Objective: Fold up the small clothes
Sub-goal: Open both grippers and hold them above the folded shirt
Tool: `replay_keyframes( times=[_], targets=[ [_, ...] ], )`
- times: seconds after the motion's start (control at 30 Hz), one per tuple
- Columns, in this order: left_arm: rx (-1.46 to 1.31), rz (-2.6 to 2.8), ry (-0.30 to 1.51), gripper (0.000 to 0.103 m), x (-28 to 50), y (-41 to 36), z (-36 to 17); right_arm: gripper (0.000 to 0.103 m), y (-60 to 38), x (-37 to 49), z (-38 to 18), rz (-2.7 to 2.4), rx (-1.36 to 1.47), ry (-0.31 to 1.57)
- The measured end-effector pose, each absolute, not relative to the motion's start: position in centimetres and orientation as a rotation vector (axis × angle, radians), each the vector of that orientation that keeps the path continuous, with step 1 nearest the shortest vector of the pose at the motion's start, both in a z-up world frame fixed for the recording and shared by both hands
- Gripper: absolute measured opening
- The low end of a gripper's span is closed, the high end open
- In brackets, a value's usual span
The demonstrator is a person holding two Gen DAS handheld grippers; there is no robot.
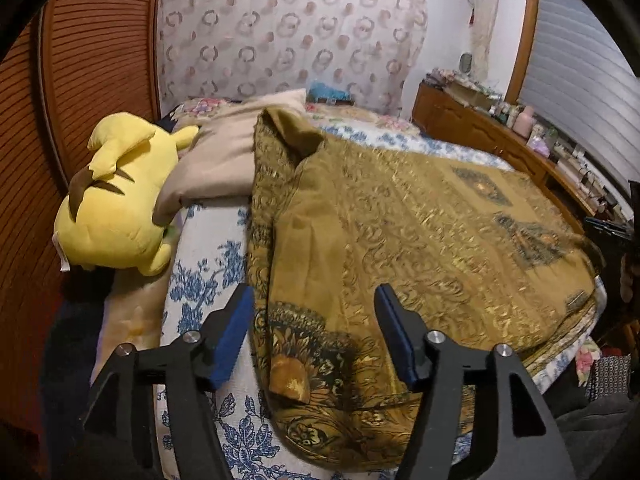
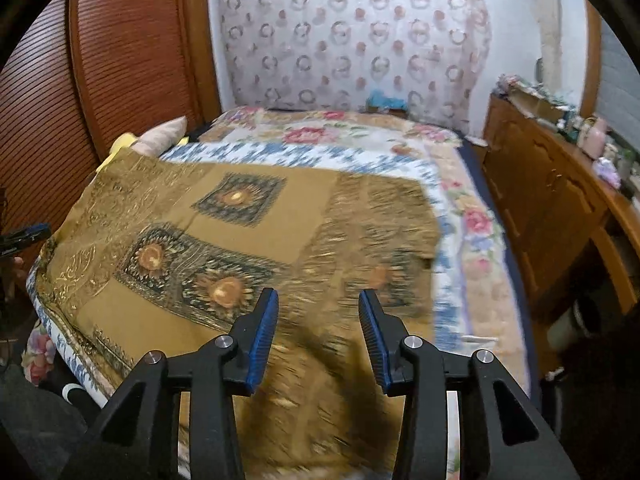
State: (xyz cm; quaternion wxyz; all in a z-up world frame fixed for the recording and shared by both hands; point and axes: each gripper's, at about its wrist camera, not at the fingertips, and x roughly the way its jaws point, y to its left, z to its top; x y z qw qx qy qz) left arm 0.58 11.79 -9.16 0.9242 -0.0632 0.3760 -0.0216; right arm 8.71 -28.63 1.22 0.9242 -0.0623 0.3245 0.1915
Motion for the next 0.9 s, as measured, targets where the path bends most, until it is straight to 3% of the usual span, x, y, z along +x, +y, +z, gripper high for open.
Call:
replay_keyframes(
  times=[0.9],
  targets=[
    [-0.138,0.032,0.825,0.065,0.0,13.1,-11.8,0.044,-21.5,13.5,-4.2,0.389,-0.246,0.712]
  ],
)
